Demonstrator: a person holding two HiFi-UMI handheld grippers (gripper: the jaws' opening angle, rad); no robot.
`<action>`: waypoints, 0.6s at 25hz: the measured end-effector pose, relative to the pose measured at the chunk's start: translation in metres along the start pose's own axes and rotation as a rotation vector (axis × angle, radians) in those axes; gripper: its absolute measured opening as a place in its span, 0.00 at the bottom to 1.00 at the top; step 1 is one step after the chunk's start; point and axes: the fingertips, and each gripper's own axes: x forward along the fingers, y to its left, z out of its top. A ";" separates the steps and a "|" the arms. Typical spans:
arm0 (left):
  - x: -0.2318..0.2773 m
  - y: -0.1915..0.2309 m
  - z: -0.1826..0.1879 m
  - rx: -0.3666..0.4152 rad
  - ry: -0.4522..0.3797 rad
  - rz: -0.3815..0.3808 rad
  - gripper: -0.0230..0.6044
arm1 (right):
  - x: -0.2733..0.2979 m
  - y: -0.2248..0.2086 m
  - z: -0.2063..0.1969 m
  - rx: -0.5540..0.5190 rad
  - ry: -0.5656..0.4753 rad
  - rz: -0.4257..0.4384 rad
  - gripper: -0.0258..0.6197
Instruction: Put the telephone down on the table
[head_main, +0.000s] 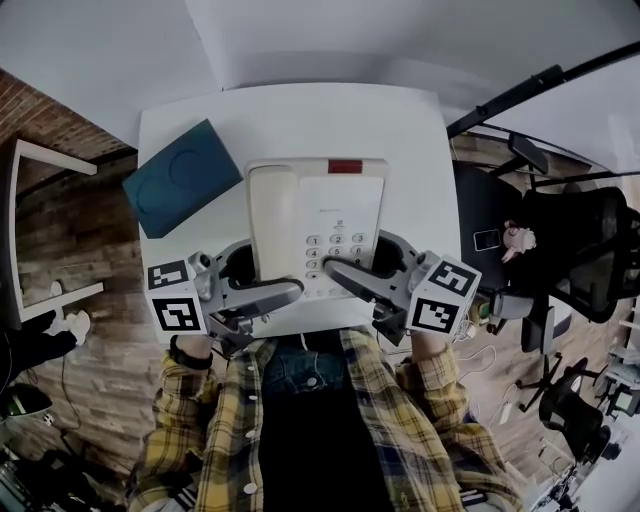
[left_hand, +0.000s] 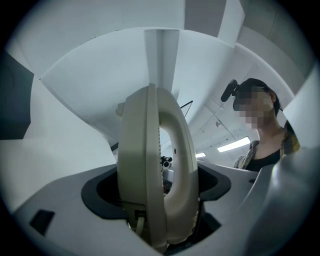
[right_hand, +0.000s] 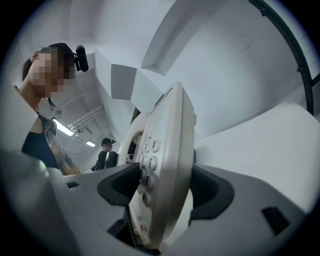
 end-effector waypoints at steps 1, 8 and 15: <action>0.000 0.002 -0.002 -0.004 0.003 0.001 0.67 | 0.000 -0.002 -0.003 0.008 0.001 -0.004 0.47; 0.001 0.018 -0.012 -0.041 0.022 0.021 0.67 | 0.003 -0.017 -0.016 0.053 0.023 -0.009 0.47; -0.004 0.038 -0.020 -0.073 0.004 0.040 0.67 | 0.015 -0.032 -0.027 0.058 0.073 -0.003 0.48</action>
